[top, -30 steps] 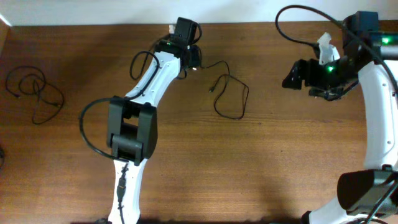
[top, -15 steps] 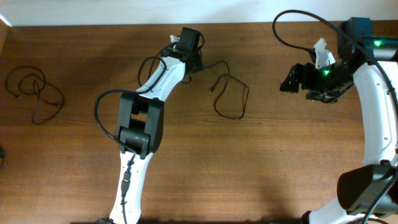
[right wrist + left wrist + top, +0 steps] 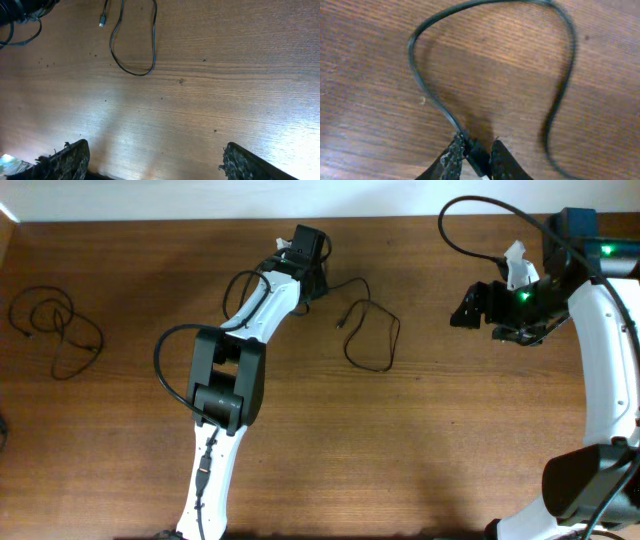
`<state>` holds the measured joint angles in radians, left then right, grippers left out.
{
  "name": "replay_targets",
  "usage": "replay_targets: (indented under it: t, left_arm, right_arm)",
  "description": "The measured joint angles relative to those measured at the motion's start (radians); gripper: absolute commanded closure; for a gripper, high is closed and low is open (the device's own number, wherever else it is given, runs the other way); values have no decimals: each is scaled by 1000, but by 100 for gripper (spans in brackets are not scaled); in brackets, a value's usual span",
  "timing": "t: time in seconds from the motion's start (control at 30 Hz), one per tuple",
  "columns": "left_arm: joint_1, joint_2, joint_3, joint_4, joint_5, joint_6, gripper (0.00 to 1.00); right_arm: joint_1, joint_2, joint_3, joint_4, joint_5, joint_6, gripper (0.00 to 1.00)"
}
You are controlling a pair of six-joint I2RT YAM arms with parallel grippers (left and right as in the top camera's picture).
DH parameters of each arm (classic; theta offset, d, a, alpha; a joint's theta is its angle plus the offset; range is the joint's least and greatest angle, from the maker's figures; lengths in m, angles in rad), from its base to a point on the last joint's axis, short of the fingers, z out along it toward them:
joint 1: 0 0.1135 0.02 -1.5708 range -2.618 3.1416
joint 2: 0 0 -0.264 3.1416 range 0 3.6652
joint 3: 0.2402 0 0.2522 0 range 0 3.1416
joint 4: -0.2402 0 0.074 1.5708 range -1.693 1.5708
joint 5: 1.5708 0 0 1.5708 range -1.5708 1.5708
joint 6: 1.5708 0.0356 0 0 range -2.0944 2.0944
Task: Untangle cables
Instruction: 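Reach the left gripper to the remaining cable and grasp it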
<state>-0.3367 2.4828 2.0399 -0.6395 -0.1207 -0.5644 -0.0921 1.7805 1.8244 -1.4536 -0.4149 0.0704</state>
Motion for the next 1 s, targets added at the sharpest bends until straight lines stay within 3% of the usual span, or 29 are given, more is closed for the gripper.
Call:
replay_targets:
  t: [0.2, 0.4, 0.57, 0.7, 0.8, 1.0]
  left_arm:
    - [-3, -2, 15, -69, 0, 72, 75]
    - [-3, -54, 11, -166, 11, 209, 85]
    - [-12, -248, 9, -318, 18, 315, 98]
    - [-26, -325, 18, -464, 23, 349, 94]
    - [-37, -315, 14, -542, 96, 450, 91]
    - [-153, -314, 11, -489, 274, 659, 89]
  right_arm:
    - [0, 0, 0, 0, 0, 0, 13]
    - [0, 0, 0, 3, 0, 0, 13]
    - [0, 0, 0, 11, 0, 0, 13]
    - [0, 0, 0, 11, 0, 0, 13]
    - [0, 0, -1, 13, 0, 0, 13]
    - [0, 0, -2, 13, 0, 0, 13]
